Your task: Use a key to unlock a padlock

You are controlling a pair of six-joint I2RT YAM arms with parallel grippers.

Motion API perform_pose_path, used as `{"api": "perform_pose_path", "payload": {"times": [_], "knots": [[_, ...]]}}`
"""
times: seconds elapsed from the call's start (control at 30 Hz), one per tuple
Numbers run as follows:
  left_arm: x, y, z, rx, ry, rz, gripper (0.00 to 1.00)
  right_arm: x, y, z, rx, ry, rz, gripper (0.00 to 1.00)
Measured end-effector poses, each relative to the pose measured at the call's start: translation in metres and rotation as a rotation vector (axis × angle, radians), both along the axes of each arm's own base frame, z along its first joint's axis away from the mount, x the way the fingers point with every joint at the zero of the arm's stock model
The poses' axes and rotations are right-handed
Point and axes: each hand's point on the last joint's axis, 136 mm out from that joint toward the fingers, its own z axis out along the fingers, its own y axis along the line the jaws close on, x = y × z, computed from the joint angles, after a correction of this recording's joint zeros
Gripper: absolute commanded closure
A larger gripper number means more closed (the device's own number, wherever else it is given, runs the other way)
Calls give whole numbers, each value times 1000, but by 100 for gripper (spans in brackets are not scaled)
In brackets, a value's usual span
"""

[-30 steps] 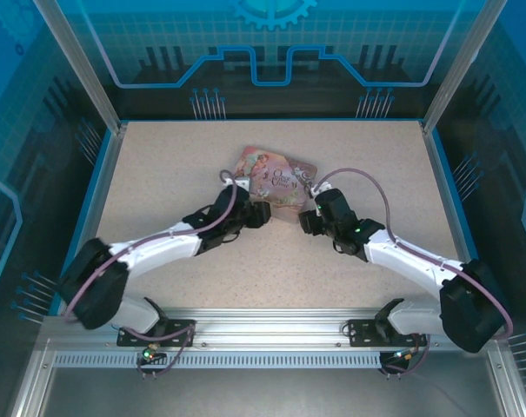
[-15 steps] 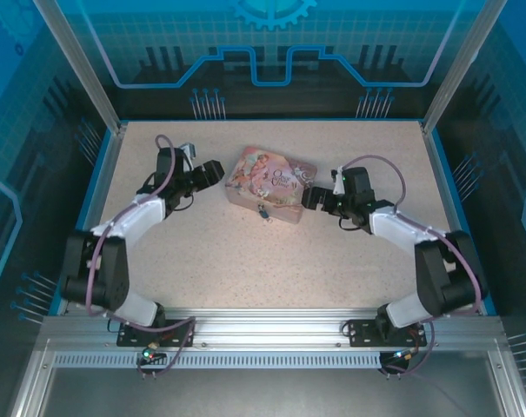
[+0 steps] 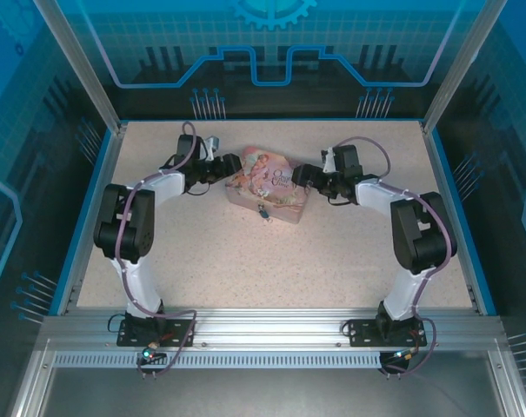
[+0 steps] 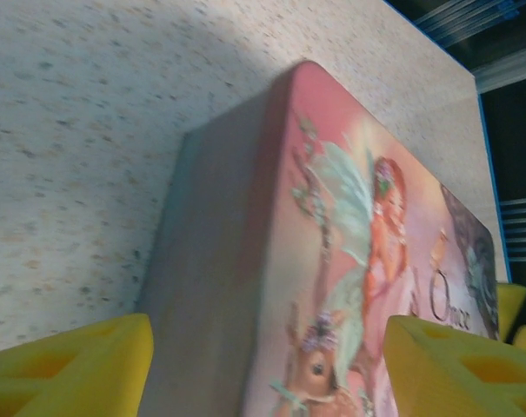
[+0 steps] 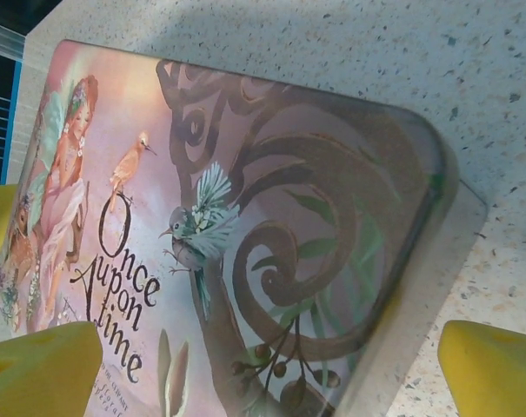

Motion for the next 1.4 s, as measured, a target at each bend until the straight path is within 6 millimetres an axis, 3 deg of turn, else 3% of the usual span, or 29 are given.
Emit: {"api": "perform_pose_path", "payload": {"times": [0.1, 0.23, 0.47, 0.7, 0.83, 1.03, 1.13, 1.27, 1.33, 1.4], "knots": [[-7, -12, 0, -7, -2, -37, 32, 1, 10, 2, 7, 1, 35, 3], [-25, -8, -1, -1, -2, -38, 32, 9, 15, 5, -12, -14, 66, 4], [-73, -3, -2, 18, 17, -20, 32, 22, 34, 5, -24, -48, 141, 4], [-125, -13, -2, 27, 30, -23, 29, 29, 45, 7, -82, -85, 186, 0], [-131, -9, 10, 35, 2, 4, 27, 39, 37, 14, -176, -121, 175, 0], [-132, 4, 41, 61, -75, 63, 27, 49, -7, 43, -351, -215, 99, 2], [-134, 6, 56, 60, -95, 71, 29, 29, -28, 71, -408, -308, 84, 12], [-127, 2, 79, 42, -119, 60, 31, -34, -33, 95, -445, -456, 133, 16], [-122, -3, 93, 23, -137, 45, 32, -69, -26, 92, -457, -522, 177, 16], [-114, -9, 105, 4, -151, 26, 33, -103, -14, 74, -472, -549, 233, 16]]}}
